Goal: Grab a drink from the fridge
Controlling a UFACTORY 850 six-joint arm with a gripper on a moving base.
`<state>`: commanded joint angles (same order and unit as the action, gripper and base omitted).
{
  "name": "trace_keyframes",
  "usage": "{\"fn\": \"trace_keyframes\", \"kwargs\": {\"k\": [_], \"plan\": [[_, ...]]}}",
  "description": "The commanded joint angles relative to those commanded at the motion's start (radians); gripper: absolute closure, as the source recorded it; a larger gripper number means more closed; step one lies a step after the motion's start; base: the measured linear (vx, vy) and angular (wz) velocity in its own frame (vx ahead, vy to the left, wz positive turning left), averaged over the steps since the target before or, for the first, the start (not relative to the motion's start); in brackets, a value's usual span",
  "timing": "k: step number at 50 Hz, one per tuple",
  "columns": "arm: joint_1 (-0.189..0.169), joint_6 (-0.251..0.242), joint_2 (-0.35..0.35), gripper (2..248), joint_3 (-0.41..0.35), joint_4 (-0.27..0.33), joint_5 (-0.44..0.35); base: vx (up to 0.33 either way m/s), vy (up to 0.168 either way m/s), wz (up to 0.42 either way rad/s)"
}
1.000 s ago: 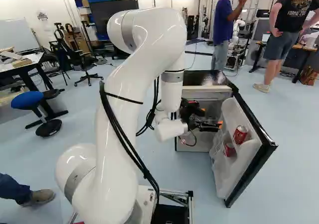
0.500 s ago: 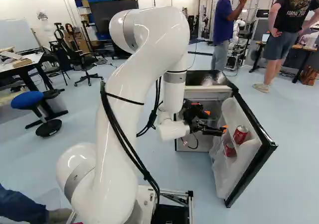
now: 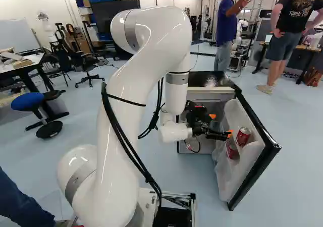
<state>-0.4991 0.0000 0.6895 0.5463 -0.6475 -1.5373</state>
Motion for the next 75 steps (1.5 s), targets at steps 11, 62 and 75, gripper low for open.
{"fn": "trace_keyframes", "kwargs": {"k": [11,62,75], "plan": [[0.000,0.000,0.000,3,0.000,-0.038,0.000,0.000,0.000,0.000],[0.003,0.000,0.058,3,0.027,-0.124,0.000,0.000,0.000,0.000],[0.006,0.000,0.070,3,0.043,-0.124,0.000,0.000,0.000,0.000]]}}
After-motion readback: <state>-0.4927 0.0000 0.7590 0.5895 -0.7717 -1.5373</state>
